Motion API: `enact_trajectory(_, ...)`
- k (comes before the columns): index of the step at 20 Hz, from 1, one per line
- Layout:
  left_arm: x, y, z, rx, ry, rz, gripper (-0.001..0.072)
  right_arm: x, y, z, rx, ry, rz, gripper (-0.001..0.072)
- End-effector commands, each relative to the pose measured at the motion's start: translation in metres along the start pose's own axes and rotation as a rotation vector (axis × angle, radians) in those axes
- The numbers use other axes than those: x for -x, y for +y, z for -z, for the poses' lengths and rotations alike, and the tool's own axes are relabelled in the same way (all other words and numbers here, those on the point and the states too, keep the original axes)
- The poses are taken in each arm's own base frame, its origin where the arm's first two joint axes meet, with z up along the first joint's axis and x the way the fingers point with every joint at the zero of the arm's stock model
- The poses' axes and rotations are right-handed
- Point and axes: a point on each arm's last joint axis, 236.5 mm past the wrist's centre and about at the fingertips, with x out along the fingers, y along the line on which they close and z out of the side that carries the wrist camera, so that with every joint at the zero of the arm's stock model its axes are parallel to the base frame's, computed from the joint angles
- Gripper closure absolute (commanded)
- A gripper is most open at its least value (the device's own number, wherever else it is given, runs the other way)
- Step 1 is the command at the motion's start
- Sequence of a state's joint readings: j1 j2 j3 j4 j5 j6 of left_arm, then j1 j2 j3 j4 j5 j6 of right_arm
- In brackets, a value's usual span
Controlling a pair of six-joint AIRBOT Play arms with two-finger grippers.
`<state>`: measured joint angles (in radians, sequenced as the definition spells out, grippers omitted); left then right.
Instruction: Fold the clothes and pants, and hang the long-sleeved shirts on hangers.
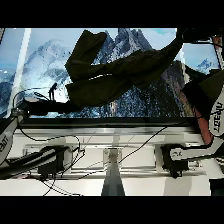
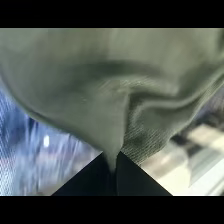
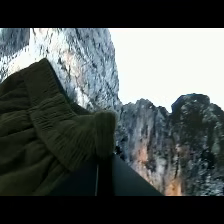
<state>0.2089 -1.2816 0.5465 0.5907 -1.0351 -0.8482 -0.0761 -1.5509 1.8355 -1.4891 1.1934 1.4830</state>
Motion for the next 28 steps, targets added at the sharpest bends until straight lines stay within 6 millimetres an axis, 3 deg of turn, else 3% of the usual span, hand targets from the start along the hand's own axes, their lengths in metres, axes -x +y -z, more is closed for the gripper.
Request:
enact_trajectory(1, 0.042, -0.025, -0.087, -0.061, -0.2, 0.023, 0.069, 0.013, -0.032, -0.024, -0.019, -0.098, 0.065, 0.068)
enact_trajectory(4, 0.139, -0.062, -0.192, -0.149, -0.483, -0.01, 0.0692, 0.059, -0.084, -0.052, -0.085, -0.214, 0.141, 0.068)
enact_trajectory(6, 0.224, -0.09, -0.25, -0.193, -0.716, -0.061, 0.0692, 0.106, -0.118, -0.07, -0.136, -0.325, 0.192, 0.068)
enact_trajectory(8, 0.295, -0.108, -0.279, -0.261, -0.881, -0.139, 0.0692, 0.147, -0.14, -0.078, -0.2, -0.425, 0.193, 0.068)
enact_trajectory(10, 0.333, -0.113, -0.284, -0.311, -0.944, -0.208, 0.0692, 0.171, -0.146, -0.074, -0.262, -0.46, 0.149, 0.0681)
enact_trajectory(11, 0.341, -0.108, -0.281, -0.315, -0.949, -0.24, 0.0691, 0.175, -0.146, -0.068, -0.279, -0.445, 0.134, 0.068)
enact_trajectory(13, 0.334, -0.083, -0.269, -0.319, -0.862, -0.323, 0.0691, 0.167, -0.145, -0.049, -0.291, -0.368, 0.125, 0.068)
enact_trajectory(16, 0.31, -0.022, -0.234, -0.278, -0.636, -0.493, 0.069, 0.136, -0.136, -0.016, -0.313, -0.238, 0.088, 0.0682)
enact_trajectory(18, 0.301, 0.026, -0.203, -0.218, -0.492, -0.608, 0.069, 0.11, -0.131, 0.019, -0.341, -0.129, 0.071, 0.0682)
enact_trajectory(20, 0.292, 0.076, -0.166, -0.132, -0.371, -0.682, 0.0691, 0.089, -0.121, 0.063, -0.373, -0.029, 0.053, 0.0682)
enact_trajectory(23, 0.272, 0.144, -0.099, -0.022, -0.185, -0.74, 0.069, 0.071, -0.099, 0.151, -0.374, 0.133, 0.046, 0.0682)
enact_trajectory(25, 0.26, 0.174, -0.063, 0.031, -0.097, -0.741, 0.069, 0.065, -0.077, 0.212, -0.353, 0.242, 0.02, 0.0681)
enact_trajectory(28, 0.266, 0.209, -0.03, 0.086, -0.006, -0.803, 0.069, 0.053, -0.063, 0.296, -0.355, 0.394, 0.038, 0.0681)
